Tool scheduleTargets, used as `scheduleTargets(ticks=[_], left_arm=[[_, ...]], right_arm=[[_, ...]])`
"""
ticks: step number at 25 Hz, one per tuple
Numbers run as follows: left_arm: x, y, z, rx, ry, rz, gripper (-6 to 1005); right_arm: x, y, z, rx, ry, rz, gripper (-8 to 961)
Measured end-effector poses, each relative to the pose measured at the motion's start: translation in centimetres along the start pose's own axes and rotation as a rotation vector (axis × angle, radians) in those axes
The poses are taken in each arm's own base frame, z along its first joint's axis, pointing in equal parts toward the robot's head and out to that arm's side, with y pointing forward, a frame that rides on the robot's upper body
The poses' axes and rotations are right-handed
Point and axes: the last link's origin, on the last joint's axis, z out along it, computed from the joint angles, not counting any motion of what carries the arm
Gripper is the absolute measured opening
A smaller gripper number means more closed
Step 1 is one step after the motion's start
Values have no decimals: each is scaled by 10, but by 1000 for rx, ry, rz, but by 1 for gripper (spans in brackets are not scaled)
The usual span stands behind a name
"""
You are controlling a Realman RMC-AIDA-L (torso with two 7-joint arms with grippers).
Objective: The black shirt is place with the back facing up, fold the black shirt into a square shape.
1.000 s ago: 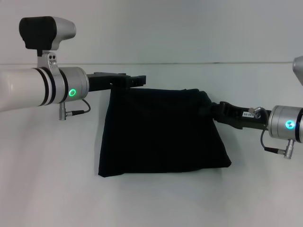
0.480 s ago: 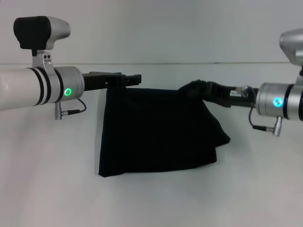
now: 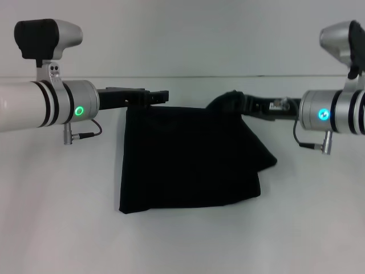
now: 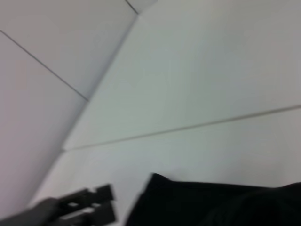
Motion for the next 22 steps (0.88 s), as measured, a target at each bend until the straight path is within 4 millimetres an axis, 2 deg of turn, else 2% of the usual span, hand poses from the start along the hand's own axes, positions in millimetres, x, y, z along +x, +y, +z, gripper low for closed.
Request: scheduleTargets(ticks=[7, 13, 18, 22], left_arm=[[-3, 0, 1, -2, -10, -8, 682], [-4, -6, 3, 37, 7, -49, 682], [-4, -15, 4, 97, 28, -115, 682], [-7, -18, 5, 114, 28, -151, 682]], right_arm=[[22, -17, -1, 69, 21, 4, 95], [25, -21, -14, 20, 0, -33, 125], [24, -30, -36, -18, -48, -28, 331], [23, -42, -54, -12, -52, -20, 421]])
